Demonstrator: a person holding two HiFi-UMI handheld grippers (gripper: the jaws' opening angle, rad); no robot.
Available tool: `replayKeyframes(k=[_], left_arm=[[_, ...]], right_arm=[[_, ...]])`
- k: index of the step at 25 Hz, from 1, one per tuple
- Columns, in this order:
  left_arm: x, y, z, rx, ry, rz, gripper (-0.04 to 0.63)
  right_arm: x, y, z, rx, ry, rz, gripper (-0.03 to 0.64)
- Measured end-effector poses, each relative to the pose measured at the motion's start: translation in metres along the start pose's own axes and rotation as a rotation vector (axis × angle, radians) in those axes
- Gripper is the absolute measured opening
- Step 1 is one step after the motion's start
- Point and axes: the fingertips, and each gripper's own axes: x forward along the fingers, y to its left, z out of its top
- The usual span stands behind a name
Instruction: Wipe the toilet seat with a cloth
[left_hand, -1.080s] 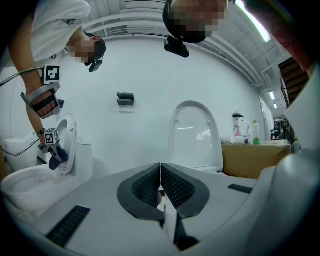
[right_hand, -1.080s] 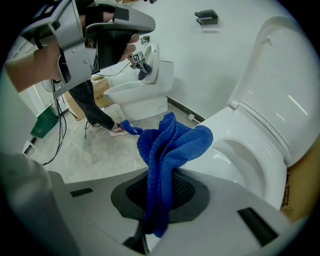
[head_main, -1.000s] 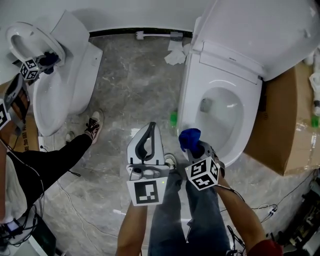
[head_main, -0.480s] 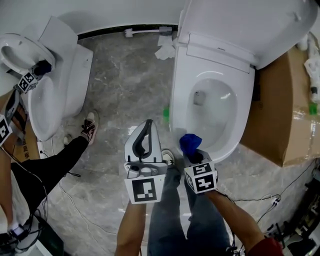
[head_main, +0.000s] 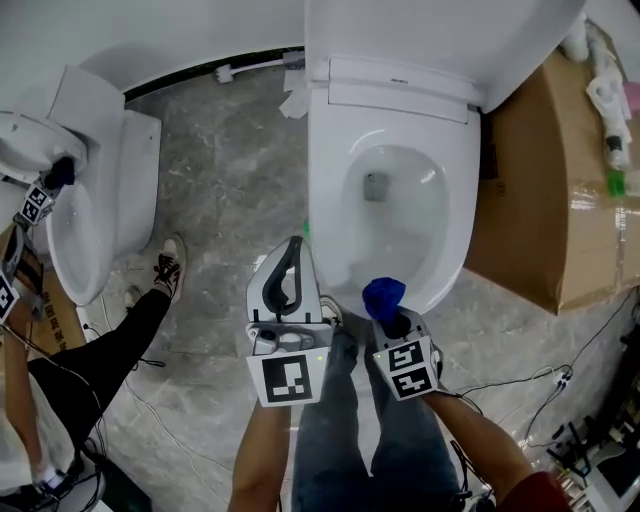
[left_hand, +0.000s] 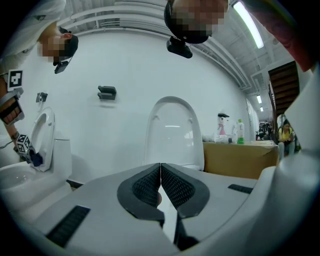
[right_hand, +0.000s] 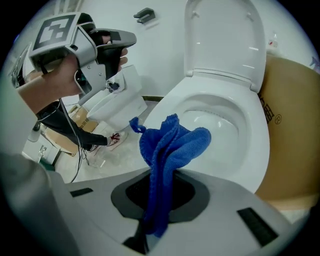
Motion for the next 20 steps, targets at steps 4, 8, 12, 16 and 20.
replayKeyframes(k=[4,8,12,16,20], left_arm=[[0.009,-0.020,-0.001,0.001,0.001,-0.026,0.017],[0.014,-0.036,-0.002,0.005,0.007,-0.047,0.017],[0.021,-0.048,0.002,0.007,-0.003,-0.058,0.017],[0.026,-0.054,0.002,0.006,0.005,-0.055,0.015],[0.032,-0.060,0.001,0.007,0.004,-0.052,0.017]], right_arm=[[-0.011,-0.025,-0.012,-0.032,-0.013,-0.041,0.055],[-0.021,-0.050,-0.023,-0.030,-0.030,-0.084,0.055],[-0.029,-0.078,-0.028,-0.041,-0.044,-0.128,0.054],[-0.035,-0.099,-0.028,0.001,-0.053,-0.159,0.055],[-0.037,-0.124,-0.023,0.033,-0.079,-0.188,0.055]])
